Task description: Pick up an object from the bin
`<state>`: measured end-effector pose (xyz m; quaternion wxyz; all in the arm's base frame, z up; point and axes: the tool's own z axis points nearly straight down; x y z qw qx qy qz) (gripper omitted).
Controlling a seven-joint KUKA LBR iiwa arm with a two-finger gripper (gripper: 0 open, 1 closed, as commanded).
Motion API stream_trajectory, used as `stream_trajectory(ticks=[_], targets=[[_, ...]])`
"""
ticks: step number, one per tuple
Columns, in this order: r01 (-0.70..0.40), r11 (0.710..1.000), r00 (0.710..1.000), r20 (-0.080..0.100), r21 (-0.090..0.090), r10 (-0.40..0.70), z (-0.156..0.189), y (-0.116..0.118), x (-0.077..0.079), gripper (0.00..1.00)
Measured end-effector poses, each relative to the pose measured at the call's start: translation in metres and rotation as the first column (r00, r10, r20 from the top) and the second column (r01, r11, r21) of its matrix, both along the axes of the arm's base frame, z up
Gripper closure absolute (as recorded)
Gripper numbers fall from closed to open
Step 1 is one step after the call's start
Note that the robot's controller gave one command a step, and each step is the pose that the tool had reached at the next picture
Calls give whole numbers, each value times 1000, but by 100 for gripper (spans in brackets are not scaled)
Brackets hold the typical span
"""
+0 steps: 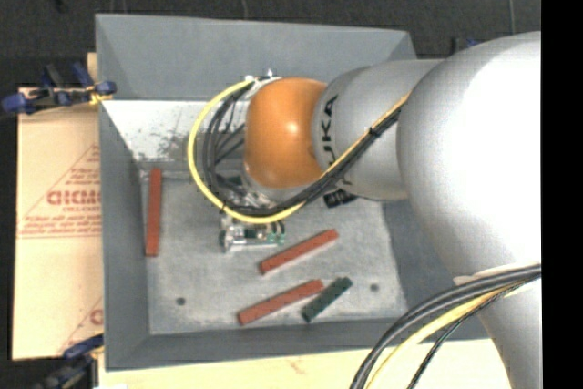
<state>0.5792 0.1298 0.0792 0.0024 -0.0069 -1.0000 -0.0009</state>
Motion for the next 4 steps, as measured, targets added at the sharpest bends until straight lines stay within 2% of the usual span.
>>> stream_trajectory(ticks=[2, 4], targets=[[0, 1000, 1000, 3, -1, 0, 8, -1, -1, 100], [1, 1000, 1000, 7, 0, -1, 34, -1, 0, 100]])
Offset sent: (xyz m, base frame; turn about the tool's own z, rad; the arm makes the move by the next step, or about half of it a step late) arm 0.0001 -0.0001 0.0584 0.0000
